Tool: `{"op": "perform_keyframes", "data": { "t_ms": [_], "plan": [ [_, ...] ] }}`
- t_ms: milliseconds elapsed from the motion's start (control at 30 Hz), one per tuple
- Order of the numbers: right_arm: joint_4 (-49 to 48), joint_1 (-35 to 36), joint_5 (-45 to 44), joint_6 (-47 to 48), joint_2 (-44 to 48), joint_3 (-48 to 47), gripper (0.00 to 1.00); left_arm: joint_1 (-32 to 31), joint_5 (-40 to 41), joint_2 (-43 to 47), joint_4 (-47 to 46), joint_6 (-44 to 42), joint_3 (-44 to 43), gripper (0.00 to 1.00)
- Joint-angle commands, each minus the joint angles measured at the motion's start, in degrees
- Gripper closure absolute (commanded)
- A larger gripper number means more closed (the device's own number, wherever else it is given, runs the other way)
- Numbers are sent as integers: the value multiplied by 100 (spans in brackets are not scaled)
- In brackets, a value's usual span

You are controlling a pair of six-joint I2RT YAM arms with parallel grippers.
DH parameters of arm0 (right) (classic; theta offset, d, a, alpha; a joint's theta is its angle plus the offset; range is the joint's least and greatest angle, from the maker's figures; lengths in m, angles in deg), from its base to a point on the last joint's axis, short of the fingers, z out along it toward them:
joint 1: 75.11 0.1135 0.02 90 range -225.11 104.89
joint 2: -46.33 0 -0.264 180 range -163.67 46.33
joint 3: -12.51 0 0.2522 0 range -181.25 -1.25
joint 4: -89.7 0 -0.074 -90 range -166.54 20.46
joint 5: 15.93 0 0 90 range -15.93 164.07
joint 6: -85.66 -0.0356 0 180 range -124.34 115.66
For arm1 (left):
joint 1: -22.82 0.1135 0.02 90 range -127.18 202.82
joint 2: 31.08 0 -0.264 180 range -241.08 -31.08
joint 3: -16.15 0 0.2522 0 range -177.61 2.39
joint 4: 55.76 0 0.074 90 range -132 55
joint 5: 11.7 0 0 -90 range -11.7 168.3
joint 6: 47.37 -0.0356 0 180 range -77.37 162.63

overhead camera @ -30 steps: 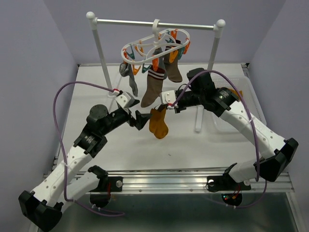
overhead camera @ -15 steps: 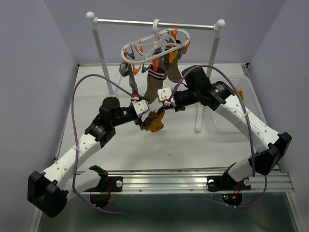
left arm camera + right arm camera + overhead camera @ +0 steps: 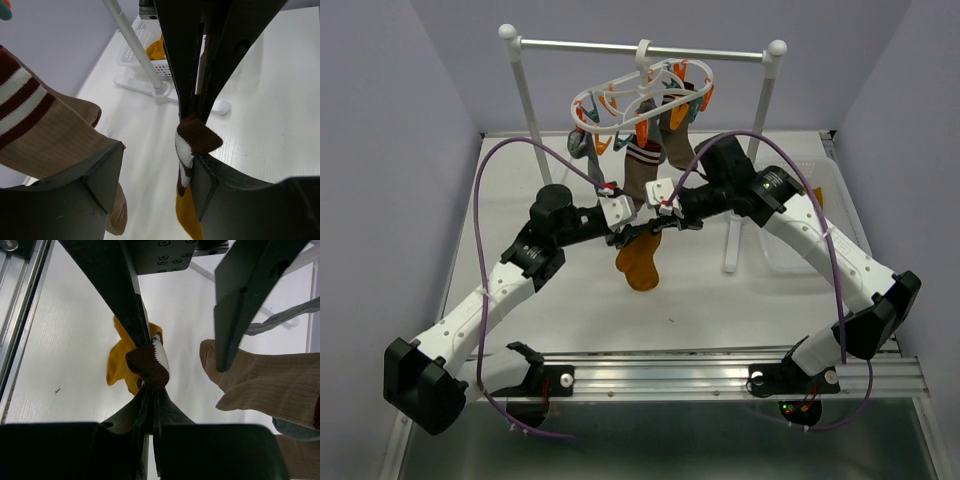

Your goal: Clip the socks to the hanger

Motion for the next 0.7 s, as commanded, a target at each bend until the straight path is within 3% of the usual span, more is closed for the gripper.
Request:
{"op": "perform_keyframes", "data": {
  "t_ms": [0,33,100,133,167,200,233,333,400,433,500,667],
  "plan": [
    [-112,35,183,-282,-25,-282,99,-71,-373,10,-175,-234,-285,40],
    [-147,35,165,-344,-25,-282,99,-88,-408,19,-166,-270,-276,45],
    [-340,35,60,-458,10,-212,98,-115,-496,63,-166,-305,-241,72],
    [-419,35,7,-537,10,-186,96,-115,-531,89,-166,-314,-232,73],
    [-498,35,-150,-651,54,-159,94,-124,-619,133,-183,-314,-197,95],
    [-560,35,-238,-713,80,-124,91,-132,-637,177,-227,-314,-162,100],
    [-770,35,-431,-775,115,-80,78,-124,-637,203,-280,-218,-127,100],
    [-1166,35,-713,-995,361,288,62,-124,-585,379,-622,1,83,100],
    [-1605,35,-1029,-1135,633,666,42,-124,-427,537,-963,379,294,100],
    [-1868,35,-1143,-1197,721,780,21,-124,-348,581,-1061,528,356,100],
    [-2080,35,-1460,-1276,906,974,0,-124,-155,695,-1185,966,453,100],
    [-2580,35,-2371,-1512,1372,1071,0,-124,109,880,-1580,1820,717,100]
  ]
}}
